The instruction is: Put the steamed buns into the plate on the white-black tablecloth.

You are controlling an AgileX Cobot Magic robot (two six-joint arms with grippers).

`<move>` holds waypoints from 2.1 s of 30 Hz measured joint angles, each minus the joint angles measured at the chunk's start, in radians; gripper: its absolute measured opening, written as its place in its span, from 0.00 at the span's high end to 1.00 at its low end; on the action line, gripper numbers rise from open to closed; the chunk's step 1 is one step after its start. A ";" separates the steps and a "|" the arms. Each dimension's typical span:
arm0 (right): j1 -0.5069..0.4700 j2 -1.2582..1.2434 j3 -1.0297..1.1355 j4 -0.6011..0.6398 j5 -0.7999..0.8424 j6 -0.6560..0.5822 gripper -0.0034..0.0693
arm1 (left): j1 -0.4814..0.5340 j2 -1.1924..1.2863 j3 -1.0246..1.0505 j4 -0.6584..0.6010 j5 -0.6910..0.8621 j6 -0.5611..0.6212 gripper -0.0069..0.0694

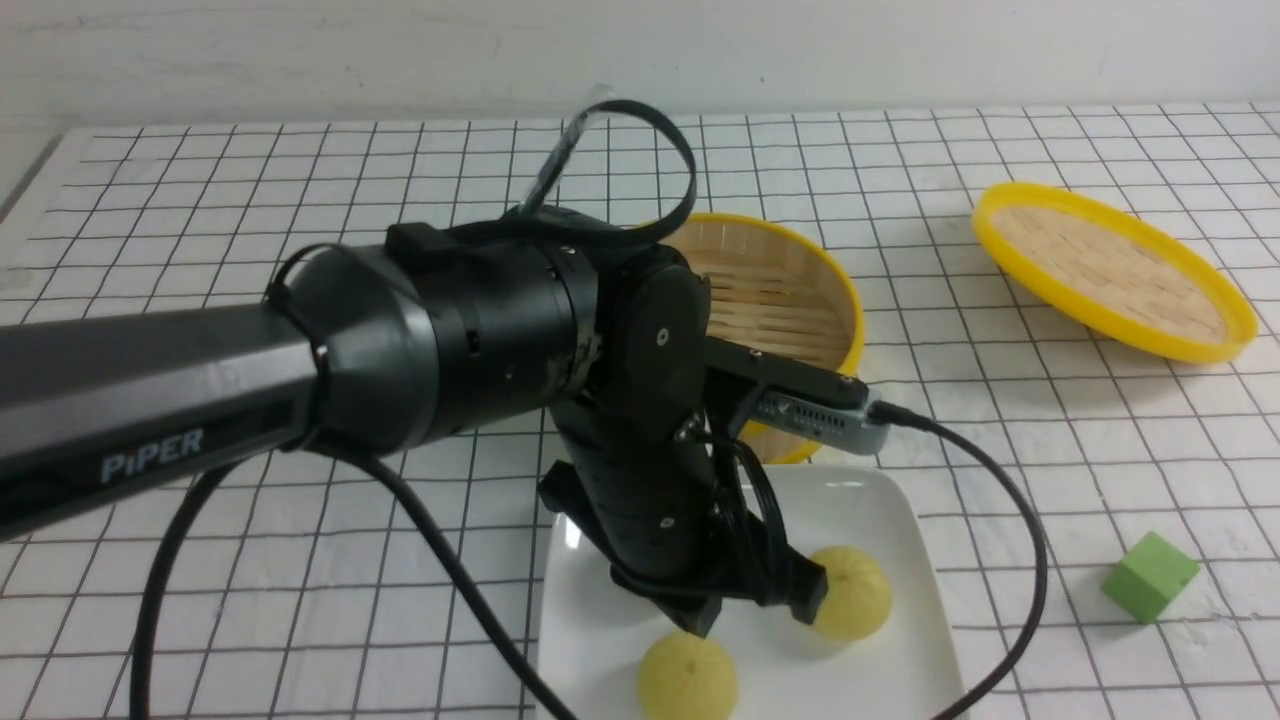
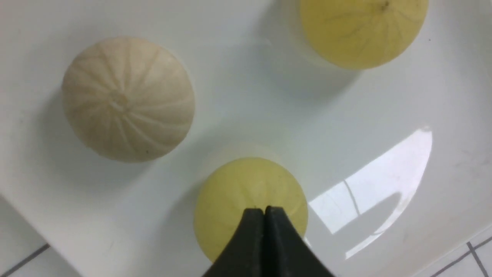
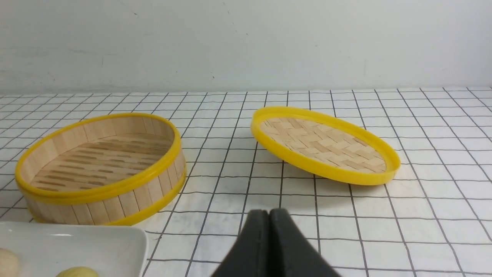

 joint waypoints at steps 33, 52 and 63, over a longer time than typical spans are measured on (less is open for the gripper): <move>-0.073 0.000 0.259 0.000 -0.025 0.007 0.90 | 0.000 -0.524 0.000 0.183 -0.010 -0.023 0.91; -0.073 0.000 0.259 0.000 -0.025 0.007 0.88 | 0.000 -0.956 0.545 0.299 -0.226 -0.299 0.91; -0.073 0.000 0.259 0.000 -0.025 0.007 0.86 | 0.000 -0.955 0.710 0.288 -0.689 -0.423 0.90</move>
